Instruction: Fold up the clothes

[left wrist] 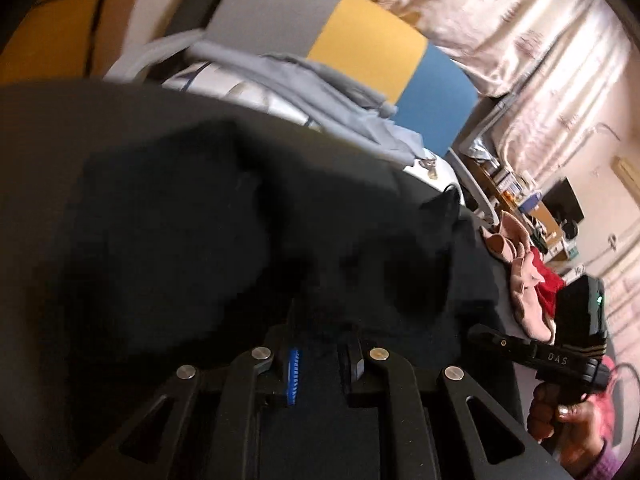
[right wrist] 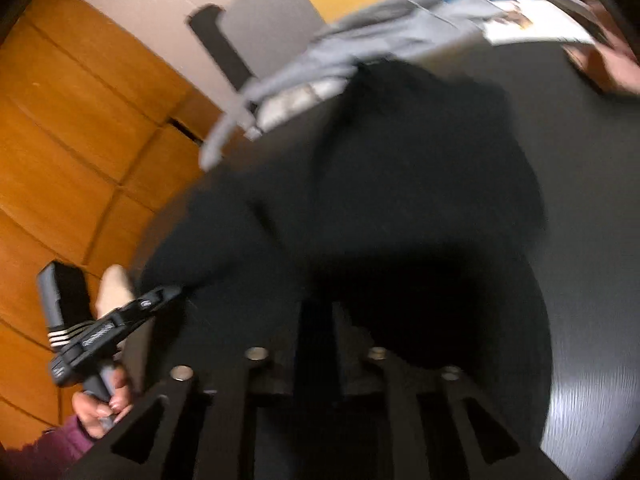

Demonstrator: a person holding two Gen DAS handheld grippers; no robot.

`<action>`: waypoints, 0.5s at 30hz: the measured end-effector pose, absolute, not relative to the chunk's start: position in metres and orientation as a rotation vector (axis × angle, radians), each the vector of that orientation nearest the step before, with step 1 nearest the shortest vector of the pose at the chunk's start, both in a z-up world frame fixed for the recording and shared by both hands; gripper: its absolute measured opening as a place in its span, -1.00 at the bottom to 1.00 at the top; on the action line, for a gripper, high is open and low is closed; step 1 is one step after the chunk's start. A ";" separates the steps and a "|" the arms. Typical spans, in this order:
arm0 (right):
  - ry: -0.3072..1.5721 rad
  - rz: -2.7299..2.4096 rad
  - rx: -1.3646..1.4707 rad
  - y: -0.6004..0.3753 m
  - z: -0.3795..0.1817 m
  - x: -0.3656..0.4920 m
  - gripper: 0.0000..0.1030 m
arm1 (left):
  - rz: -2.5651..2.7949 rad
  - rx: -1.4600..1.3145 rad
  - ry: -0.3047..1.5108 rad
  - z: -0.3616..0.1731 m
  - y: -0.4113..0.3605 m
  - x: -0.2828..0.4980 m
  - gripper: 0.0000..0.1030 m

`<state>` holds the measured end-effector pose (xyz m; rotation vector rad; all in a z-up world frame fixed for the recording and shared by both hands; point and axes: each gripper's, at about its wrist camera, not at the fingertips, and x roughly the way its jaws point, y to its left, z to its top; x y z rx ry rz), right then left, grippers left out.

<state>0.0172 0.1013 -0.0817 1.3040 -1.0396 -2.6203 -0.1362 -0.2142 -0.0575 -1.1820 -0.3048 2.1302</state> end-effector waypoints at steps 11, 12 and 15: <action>-1.527 -2.450 1.117 0.113 -0.091 0.022 -0.47 | 2.115 -1.301 -0.623 -0.064 -0.253 -0.140 0.06; -1.536 -2.439 1.131 0.112 -0.093 0.017 -0.46 | 2.108 -1.318 -0.614 -0.064 -0.245 -0.144 0.31; -1.546 -2.420 1.163 0.106 -0.097 0.004 -0.46 | 2.088 -1.376 -0.552 -0.068 -0.221 -0.151 0.37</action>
